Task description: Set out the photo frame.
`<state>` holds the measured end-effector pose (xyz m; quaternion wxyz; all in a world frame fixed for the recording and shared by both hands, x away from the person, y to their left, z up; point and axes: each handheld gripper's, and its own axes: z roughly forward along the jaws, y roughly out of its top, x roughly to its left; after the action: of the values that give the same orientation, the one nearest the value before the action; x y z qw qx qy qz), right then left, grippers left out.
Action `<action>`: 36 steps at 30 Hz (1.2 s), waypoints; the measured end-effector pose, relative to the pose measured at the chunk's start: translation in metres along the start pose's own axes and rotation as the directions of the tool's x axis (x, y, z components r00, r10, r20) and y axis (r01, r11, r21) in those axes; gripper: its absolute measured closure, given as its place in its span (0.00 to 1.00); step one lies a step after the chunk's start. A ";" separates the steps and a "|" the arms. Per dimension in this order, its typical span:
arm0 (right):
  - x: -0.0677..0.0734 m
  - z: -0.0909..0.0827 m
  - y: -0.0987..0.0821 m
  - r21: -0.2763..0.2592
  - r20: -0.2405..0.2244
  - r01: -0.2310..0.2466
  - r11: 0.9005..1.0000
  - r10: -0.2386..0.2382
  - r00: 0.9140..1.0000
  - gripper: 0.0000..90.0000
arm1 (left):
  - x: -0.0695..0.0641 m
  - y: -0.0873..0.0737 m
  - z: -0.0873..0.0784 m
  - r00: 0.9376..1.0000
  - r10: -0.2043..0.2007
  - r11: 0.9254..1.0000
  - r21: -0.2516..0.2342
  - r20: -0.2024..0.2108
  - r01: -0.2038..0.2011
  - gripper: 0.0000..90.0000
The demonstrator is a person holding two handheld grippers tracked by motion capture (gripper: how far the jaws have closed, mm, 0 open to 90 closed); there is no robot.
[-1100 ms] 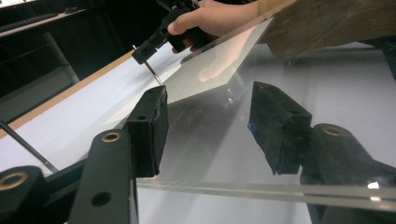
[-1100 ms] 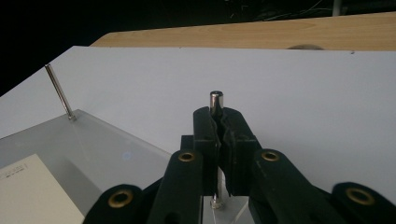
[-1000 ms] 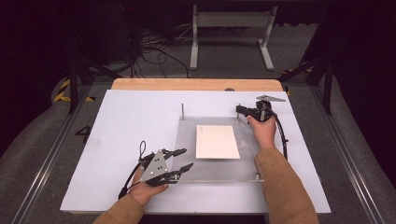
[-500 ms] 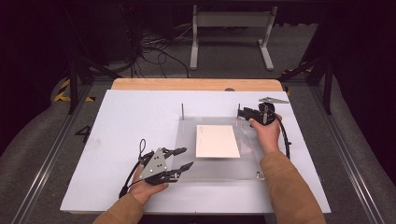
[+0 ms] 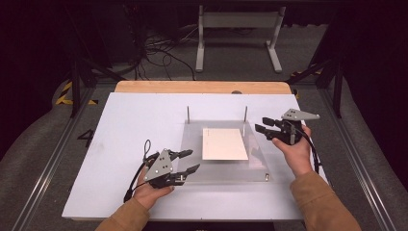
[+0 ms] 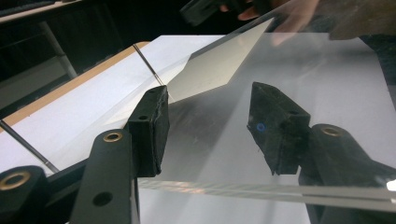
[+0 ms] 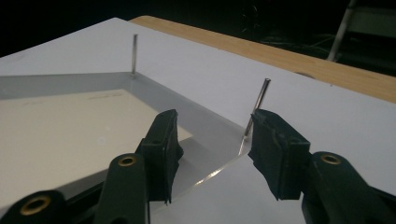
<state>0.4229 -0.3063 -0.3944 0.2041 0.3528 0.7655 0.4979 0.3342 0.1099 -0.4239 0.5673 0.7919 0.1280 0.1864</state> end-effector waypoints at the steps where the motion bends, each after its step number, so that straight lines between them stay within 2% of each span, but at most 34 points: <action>1: 0.003 -0.005 -0.001 -0.001 -0.005 0.013 1.000 -0.013 1.000 0.55 | 0.000 0.001 0.000 1.000 -0.008 1.000 -0.004 -0.002 0.008 0.53; 7: 0.023 -0.040 -0.008 -0.053 -0.037 0.066 0.996 -0.068 0.997 0.56 | 0.003 0.005 0.000 1.000 -0.018 1.000 0.002 0.005 0.018 0.53; 9: 0.026 -0.045 -0.009 -0.058 -0.042 0.068 0.996 -0.071 0.997 0.56 | 0.003 0.006 0.000 1.000 -0.030 1.000 0.002 0.007 0.030 0.53; 13: 0.040 -0.071 -0.011 -0.067 -0.067 0.104 0.992 -0.109 0.992 0.58 | 0.006 0.011 0.000 0.999 -0.037 0.999 0.014 0.010 0.037 0.52; 15: 0.042 -0.075 -0.012 -0.067 -0.076 0.111 0.992 -0.116 0.990 0.57 | 0.006 0.011 0.000 0.999 -0.038 0.999 0.015 0.011 0.038 0.52; 18: 0.047 -0.084 -0.015 -0.063 -0.086 0.151 0.987 -0.156 0.984 0.52 | 0.007 0.011 0.000 0.999 -0.043 0.999 0.014 0.013 0.043 0.52; 22: 0.053 -0.090 -0.023 -0.043 -0.120 0.217 0.975 -0.221 0.968 0.54 | 0.007 0.013 0.000 0.999 -0.044 0.999 0.014 0.009 0.044 0.52; 25: 0.058 -0.092 -0.028 -0.039 -0.133 0.247 0.968 -0.250 0.959 0.50 | 0.008 0.014 0.000 0.999 -0.048 0.999 0.016 0.012 0.048 0.52; 26: 0.062 -0.092 -0.031 -0.047 -0.140 0.269 0.962 -0.273 0.952 0.47 | 0.008 0.014 0.000 0.999 -0.051 0.999 0.014 0.011 0.051 0.52; 27: 0.062 -0.092 -0.031 -0.047 -0.140 0.269 0.962 -0.273 0.952 0.47 | 0.008 0.014 0.000 0.999 -0.051 0.999 0.014 0.011 0.051 0.52; 28: 0.065 -0.092 -0.031 -0.054 -0.145 0.285 0.957 -0.290 0.946 0.45 | 0.008 0.014 0.000 0.999 -0.048 0.999 0.016 0.012 0.048 0.52; 30: 0.073 -0.090 -0.030 -0.097 -0.181 0.319 0.943 -0.332 0.926 0.41 | 0.008 0.014 0.000 0.999 -0.052 0.999 0.014 0.012 0.051 0.52; 33: 0.076 -0.087 -0.029 -0.114 -0.184 0.324 0.939 -0.340 0.922 0.39 | 0.007 0.014 0.000 0.998 -0.056 0.998 0.013 0.012 0.055 0.52; 34: 0.079 -0.084 -0.028 -0.136 -0.180 0.332 0.933 -0.353 0.918 0.36 | 0.007 0.014 0.000 0.998 -0.056 0.998 0.014 0.012 0.056 0.52; 35: 0.079 -0.084 -0.028 -0.136 -0.180 0.332 0.933 -0.353 0.918 0.36 | 0.008 0.014 0.000 0.999 -0.052 0.999 0.014 0.013 0.052 0.52; 36: 0.080 -0.082 -0.028 -0.150 -0.177 0.339 0.929 -0.363 0.915 0.35 | 0.008 0.014 0.001 0.999 -0.053 0.999 0.014 0.013 0.052 0.52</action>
<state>0.3061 -0.3048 -0.3821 0.2320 0.1448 0.8027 0.5300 0.3411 0.1080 -0.4096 0.5674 0.7934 0.1461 0.1651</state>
